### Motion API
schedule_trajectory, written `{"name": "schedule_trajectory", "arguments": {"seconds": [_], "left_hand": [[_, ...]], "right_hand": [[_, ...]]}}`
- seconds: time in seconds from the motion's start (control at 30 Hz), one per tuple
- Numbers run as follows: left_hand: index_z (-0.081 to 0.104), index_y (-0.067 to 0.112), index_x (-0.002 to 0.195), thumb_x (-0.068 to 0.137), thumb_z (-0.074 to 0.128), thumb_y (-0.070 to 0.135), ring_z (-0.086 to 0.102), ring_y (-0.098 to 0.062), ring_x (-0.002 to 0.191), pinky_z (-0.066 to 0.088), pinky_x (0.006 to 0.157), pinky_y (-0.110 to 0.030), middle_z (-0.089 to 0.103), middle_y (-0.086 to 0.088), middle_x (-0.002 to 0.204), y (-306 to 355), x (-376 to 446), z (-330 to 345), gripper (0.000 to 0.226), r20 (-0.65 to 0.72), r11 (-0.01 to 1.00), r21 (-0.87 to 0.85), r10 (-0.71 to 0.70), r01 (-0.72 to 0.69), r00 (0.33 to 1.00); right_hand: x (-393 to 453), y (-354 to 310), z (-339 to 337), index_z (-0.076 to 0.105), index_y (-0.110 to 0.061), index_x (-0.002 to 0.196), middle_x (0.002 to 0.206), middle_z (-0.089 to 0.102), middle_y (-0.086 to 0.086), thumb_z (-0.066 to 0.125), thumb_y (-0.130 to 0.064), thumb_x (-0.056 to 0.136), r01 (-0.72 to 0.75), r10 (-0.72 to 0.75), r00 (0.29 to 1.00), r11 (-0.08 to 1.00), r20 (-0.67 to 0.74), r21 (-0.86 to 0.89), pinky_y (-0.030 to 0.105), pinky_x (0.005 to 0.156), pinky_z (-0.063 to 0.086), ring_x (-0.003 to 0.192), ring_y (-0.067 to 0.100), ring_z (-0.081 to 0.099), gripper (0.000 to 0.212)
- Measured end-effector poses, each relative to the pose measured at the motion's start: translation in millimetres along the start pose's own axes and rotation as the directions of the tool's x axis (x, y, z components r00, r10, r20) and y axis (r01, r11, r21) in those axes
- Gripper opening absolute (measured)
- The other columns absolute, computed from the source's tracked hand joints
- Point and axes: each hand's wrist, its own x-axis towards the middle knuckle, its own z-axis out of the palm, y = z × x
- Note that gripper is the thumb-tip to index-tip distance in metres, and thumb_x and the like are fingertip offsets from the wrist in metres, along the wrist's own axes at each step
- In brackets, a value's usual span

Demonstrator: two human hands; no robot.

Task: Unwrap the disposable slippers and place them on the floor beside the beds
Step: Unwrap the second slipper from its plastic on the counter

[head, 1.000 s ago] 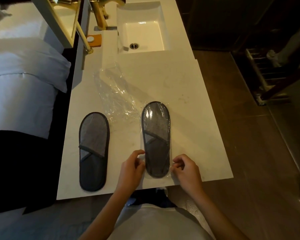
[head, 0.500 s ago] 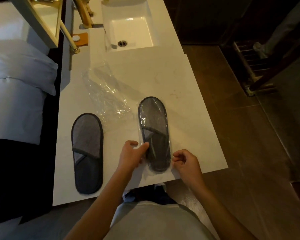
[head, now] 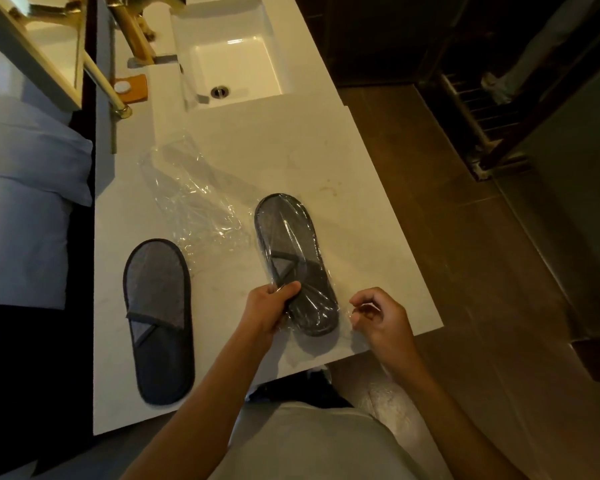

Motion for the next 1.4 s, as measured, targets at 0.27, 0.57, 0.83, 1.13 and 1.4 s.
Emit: {"name": "schedule_trajectory", "arguments": {"seconds": [0.27, 0.57, 0.83, 1.13, 1.4], "left_hand": [[0.071, -0.001, 0.094, 0.084, 0.077, 0.026, 0.061, -0.033, 0.074, 0.057, 0.076, -0.047, 0.078, -0.023, 0.086, -5, 6, -1, 0.029, 0.02, 0.999, 0.01, 0.042, -0.042, 0.999], [0.07, 0.003, 0.084, 0.083, 0.078, 0.02, 0.056, -0.014, 0.037, 0.045, 0.038, -0.021, 0.075, -0.012, 0.066, -6, 8, 1, 0.019, 0.024, 0.997, -0.072, 0.018, -0.016, 1.0], [0.071, -0.002, 0.099, 0.081, 0.079, 0.024, 0.074, -0.038, 0.084, 0.061, 0.082, -0.051, 0.079, -0.021, 0.089, -7, 11, 1, 0.033, 0.033, 0.999, -0.023, 0.048, -0.047, 0.998], [0.067, -0.011, 0.106, 0.078, 0.081, 0.028, 0.068, -0.036, 0.075, 0.057, 0.082, -0.057, 0.077, -0.028, 0.093, -6, 6, 5, 0.05, -0.001, 0.997, -0.054, 0.052, -0.052, 0.999], [0.07, -0.011, 0.097, 0.076, 0.081, 0.024, 0.069, -0.04, 0.081, 0.053, 0.088, -0.067, 0.075, -0.032, 0.094, -4, 7, 2, 0.042, 0.005, 0.997, -0.039, 0.063, -0.063, 0.998]], "right_hand": [[13, 2, 2, 0.065, -0.021, 0.096, 0.085, 0.065, -0.007, 0.067, -0.005, 0.086, -0.014, 0.054, 0.987, 0.967, 0.149, -0.255, 0.008, 0.069, 0.051, 0.08, 0.004, 0.063, 0.019], [10, -3, -19, 0.067, -0.017, 0.09, 0.086, 0.065, -0.005, 0.067, -0.004, 0.085, 0.146, -0.07, 0.968, 0.939, 0.243, -0.31, 0.016, 0.074, 0.05, 0.083, 0.006, 0.061, 0.014], [30, -18, 7, 0.064, -0.022, 0.089, 0.097, 0.059, -0.003, 0.07, -0.024, 0.084, 0.403, -0.137, 0.894, 0.662, 0.426, -0.632, 0.031, 0.076, 0.046, 0.093, 0.013, 0.046, 0.008], [21, -18, 3, 0.056, -0.021, 0.08, 0.081, 0.055, -0.005, 0.07, -0.014, 0.084, 0.496, -0.161, 0.842, 0.607, 0.515, -0.621, 0.032, 0.062, 0.042, 0.077, 0.014, 0.049, 0.015], [28, -35, 30, 0.061, -0.016, 0.092, 0.091, 0.067, 0.004, 0.071, -0.023, 0.084, 0.491, -0.121, 0.84, 0.586, 0.529, -0.645, 0.032, 0.067, 0.046, 0.083, 0.021, 0.062, 0.014]]}}
